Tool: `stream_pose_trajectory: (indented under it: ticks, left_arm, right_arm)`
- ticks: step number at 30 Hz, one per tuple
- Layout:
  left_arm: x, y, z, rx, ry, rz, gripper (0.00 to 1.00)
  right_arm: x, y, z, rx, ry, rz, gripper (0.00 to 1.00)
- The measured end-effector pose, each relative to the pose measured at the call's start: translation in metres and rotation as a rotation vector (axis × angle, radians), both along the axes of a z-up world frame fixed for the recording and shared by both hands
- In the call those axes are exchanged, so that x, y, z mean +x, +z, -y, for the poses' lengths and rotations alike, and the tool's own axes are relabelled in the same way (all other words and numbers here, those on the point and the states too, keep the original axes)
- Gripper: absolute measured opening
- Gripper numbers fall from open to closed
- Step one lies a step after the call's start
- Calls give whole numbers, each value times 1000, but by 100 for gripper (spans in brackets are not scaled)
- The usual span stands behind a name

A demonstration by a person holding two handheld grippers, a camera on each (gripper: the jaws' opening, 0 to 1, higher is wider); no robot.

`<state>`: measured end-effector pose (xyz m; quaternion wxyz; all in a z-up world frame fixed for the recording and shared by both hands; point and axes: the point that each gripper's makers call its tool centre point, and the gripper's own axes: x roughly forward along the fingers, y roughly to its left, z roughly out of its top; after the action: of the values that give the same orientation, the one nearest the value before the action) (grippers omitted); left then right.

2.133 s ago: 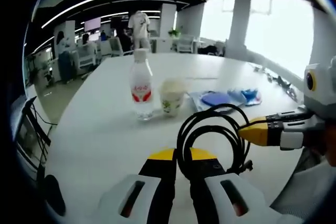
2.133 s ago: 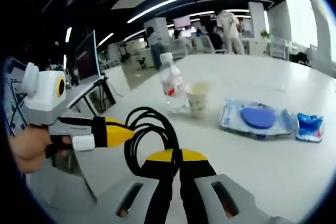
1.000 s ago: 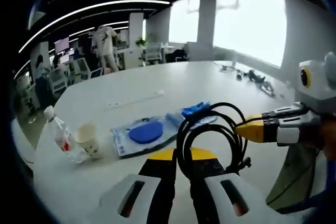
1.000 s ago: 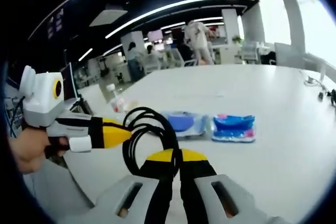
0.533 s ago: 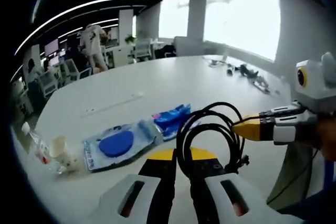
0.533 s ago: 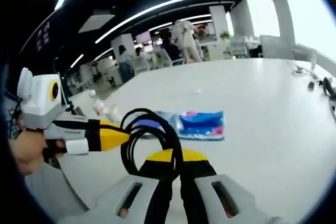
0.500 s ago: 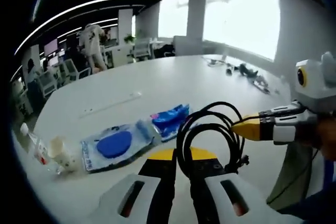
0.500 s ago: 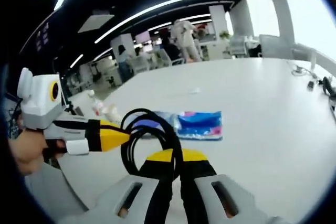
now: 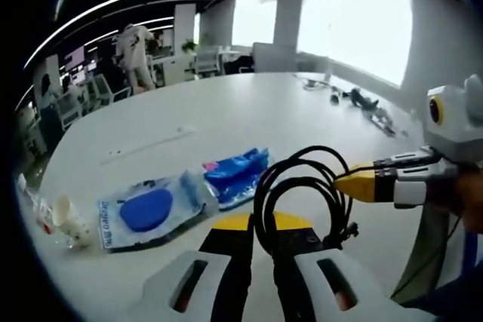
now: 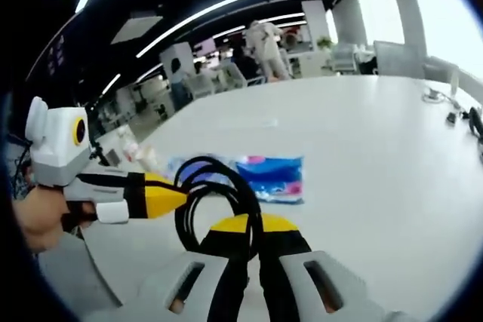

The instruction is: Arrange the tabletop items into an orderly group along one side of the table until the central work area is clear of visible clutter.

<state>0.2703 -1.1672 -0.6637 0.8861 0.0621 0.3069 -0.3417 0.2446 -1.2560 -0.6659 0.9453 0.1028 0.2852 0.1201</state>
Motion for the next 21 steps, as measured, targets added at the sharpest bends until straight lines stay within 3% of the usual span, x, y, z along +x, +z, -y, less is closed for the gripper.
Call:
stream_pose_trajectory:
  ticks: [21]
  left_arm:
    - [19, -59, 14, 47, -9, -118, 7]
  right_arm:
    - [17, -56, 12, 20, 12, -116, 0]
